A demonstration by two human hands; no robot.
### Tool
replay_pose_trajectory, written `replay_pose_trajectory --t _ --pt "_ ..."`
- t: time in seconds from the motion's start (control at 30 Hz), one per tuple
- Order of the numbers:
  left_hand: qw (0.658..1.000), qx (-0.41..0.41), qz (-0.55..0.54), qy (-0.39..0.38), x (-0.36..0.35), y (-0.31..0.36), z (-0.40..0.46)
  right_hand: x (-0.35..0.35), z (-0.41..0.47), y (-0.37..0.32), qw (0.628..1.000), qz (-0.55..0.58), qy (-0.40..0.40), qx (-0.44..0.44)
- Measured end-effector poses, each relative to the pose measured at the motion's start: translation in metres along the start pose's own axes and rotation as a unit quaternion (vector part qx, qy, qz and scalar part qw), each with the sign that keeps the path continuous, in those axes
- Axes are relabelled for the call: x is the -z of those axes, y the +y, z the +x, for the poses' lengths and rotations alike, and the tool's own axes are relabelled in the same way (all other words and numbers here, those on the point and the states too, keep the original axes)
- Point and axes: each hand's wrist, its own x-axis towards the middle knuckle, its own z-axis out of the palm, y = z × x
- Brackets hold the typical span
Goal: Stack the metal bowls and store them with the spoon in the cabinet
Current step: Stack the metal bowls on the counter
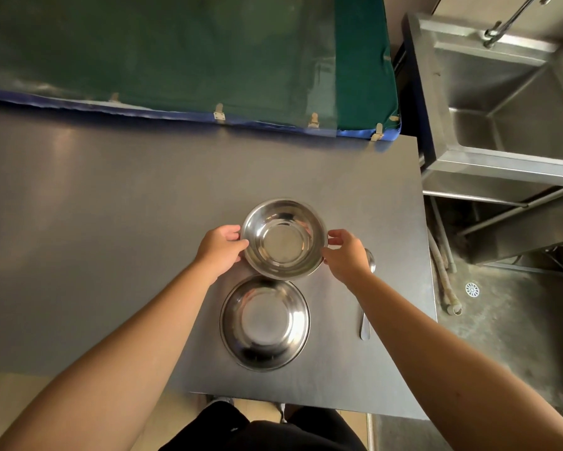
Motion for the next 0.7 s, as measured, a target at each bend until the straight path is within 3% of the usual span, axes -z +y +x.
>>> replay_pose_trajectory --t 0.17,0.47,0.7 --pt "0.998 0.024 0.062 -0.016 0.014 -0.017 -0.017 -0.007 -0.025 0.011 0.999 0.001 -0.007 -0.038" --pt "0.989 0.106 0.076 -0.063 0.034 -0.057 -0.046 -0.033 -0.083 0.039 0.989 0.023 -0.049 -0.136" --pt "0.984 0.105 0.077 -0.124 0.032 -0.075 -0.059 -0.046 -0.113 0.046 0.975 0.065 -0.071 -0.2"
